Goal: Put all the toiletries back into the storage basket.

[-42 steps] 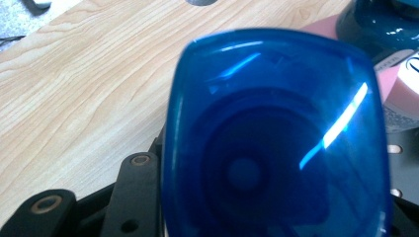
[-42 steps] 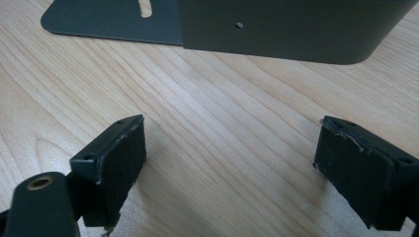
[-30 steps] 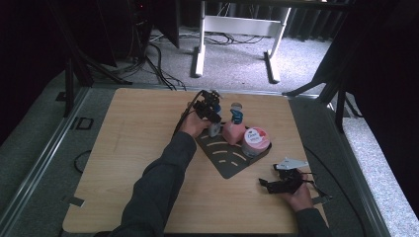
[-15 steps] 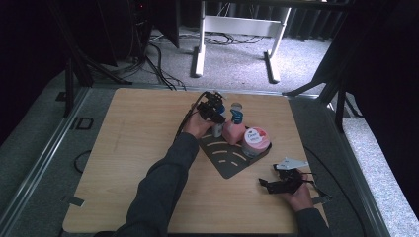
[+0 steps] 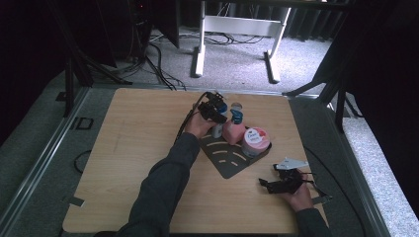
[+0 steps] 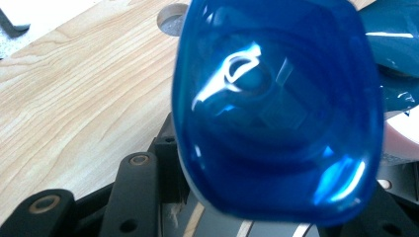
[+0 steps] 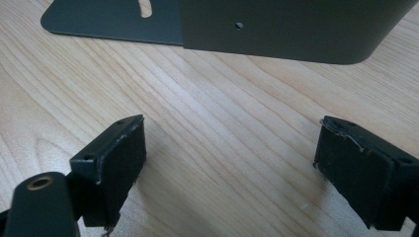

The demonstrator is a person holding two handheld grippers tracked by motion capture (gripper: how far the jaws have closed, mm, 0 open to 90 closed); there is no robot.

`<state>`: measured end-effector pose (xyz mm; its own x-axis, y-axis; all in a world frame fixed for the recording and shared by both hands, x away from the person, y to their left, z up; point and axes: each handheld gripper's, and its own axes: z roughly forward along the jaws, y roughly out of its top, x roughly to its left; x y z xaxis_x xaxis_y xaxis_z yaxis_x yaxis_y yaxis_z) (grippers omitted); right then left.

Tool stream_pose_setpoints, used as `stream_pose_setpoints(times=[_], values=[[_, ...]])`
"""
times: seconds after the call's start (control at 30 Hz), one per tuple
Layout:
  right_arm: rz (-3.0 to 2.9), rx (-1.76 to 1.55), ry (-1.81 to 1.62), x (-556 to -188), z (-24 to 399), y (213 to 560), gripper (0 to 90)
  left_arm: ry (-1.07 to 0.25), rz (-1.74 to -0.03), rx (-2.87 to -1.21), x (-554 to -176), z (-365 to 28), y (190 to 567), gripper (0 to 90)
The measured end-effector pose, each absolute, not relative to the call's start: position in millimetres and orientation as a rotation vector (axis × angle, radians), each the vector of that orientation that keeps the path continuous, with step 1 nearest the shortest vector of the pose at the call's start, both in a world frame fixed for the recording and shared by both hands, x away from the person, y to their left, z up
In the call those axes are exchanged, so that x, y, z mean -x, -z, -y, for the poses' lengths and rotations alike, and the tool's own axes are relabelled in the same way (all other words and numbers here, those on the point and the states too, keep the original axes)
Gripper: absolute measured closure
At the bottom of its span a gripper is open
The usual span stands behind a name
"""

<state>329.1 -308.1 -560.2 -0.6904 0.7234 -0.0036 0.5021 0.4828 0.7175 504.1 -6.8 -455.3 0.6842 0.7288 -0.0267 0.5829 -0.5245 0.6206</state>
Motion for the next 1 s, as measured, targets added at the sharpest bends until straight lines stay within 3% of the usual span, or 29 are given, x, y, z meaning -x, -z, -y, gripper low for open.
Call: stream_pose_setpoints(times=[0.47, 1.0], values=[[-2.427, -1.037, -1.024, -329.0, 308.1, 560.2, 12.1, -0.290, -1.008, -2.282, -503.7, 7.1, 456.1, 51.5], [-2.427, -1.036, -1.024, -329.0, 308.1, 560.2, 12.1, -0.263, -1.032, -2.251, -499.4, 4.7, 459.1, 37.1]])
